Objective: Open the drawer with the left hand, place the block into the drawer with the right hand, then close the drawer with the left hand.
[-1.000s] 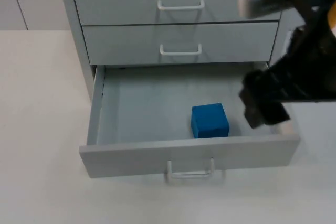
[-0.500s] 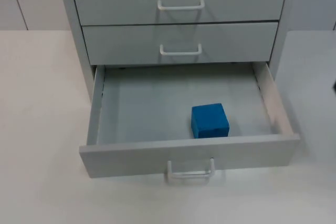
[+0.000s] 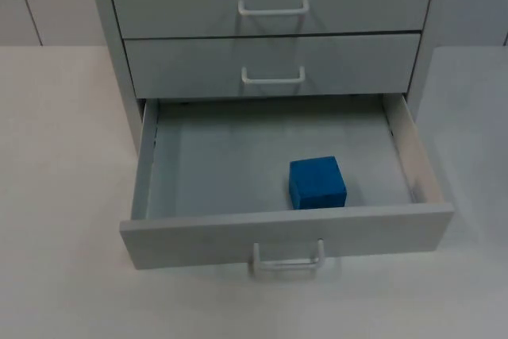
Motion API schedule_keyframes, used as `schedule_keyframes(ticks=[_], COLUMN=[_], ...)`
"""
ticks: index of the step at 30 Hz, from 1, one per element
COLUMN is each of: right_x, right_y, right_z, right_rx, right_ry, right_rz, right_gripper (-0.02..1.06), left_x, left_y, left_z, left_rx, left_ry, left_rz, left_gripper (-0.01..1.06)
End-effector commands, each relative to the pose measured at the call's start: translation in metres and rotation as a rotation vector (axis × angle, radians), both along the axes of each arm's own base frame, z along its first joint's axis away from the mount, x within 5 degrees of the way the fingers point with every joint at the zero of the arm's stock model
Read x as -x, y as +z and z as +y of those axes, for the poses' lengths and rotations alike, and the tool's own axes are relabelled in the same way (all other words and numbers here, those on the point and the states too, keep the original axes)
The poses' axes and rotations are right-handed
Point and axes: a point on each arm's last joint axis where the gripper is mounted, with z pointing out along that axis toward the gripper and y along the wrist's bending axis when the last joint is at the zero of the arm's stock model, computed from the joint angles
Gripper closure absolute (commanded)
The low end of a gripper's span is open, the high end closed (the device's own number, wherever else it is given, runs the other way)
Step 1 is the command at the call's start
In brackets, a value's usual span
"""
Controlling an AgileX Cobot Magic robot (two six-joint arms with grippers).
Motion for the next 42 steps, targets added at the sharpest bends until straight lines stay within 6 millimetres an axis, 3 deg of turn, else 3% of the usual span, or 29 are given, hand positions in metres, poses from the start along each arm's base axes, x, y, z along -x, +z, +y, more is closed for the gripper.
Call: schedule_keyframes(ticks=[1, 19, 25, 27, 29, 30, 32, 34, 35, 38, 42], right_x=[0.004, 0.005, 0.005, 0.005, 0.005, 0.005, 0.005, 0.005, 0.005, 0.005, 0.005], right_y=[0.000, 0.000, 0.000, 0.000, 0.000, 0.000, 0.000, 0.000, 0.000, -0.001, -0.001], right_z=[-0.004, -0.008, -0.008, -0.008, -0.008, -0.008, -0.008, -0.008, -0.008, -0.008, -0.008], right_rx=[0.006, 0.014, 0.014, 0.014, 0.016, 0.016, 0.016, 0.016, 0.016, 0.016, 0.016], right_ry=[0.000, -0.007, -0.006, -0.006, -0.006, -0.006, -0.006, -0.006, -0.006, -0.006, -0.006], right_rz=[0.019, 0.026, 0.027, 0.027, 0.028, 0.028, 0.028, 0.028, 0.028, 0.032, 0.032], right_gripper=[0.20, 0.20, 0.20, 0.20, 0.20, 0.20, 0.20, 0.20, 0.20, 0.20, 0.20], left_x=[0.001, 0.001, -0.003, -0.007, -0.011, -0.011, -0.014, -0.016, -0.016, -0.017, -0.018], left_y=[0.001, 0.001, -0.001, -0.002, -0.004, -0.004, -0.006, -0.008, -0.008, -0.013, -0.021], left_z=[0.000, -0.006, -0.017, -0.026, -0.036, -0.036, -0.046, -0.059, -0.059, -0.082, -0.103], left_rx=[0.013, 0.038, 0.106, 0.144, 0.181, 0.181, 0.162, 0.161, 0.161, 0.128, 0.122], left_ry=[0.004, -0.051, -0.156, -0.244, -0.322, -0.322, -0.422, -0.523, -0.523, -0.680, -0.772], left_rz=[-0.015, -0.012, 0.003, 0.000, 0.004, 0.004, 0.005, 0.005, 0.005, 0.020, 0.045], left_gripper=[0.00, 0.00, 0.04, 0.18, 0.41, 0.41, 0.68, 0.86, 0.86, 1.05, 1.05])
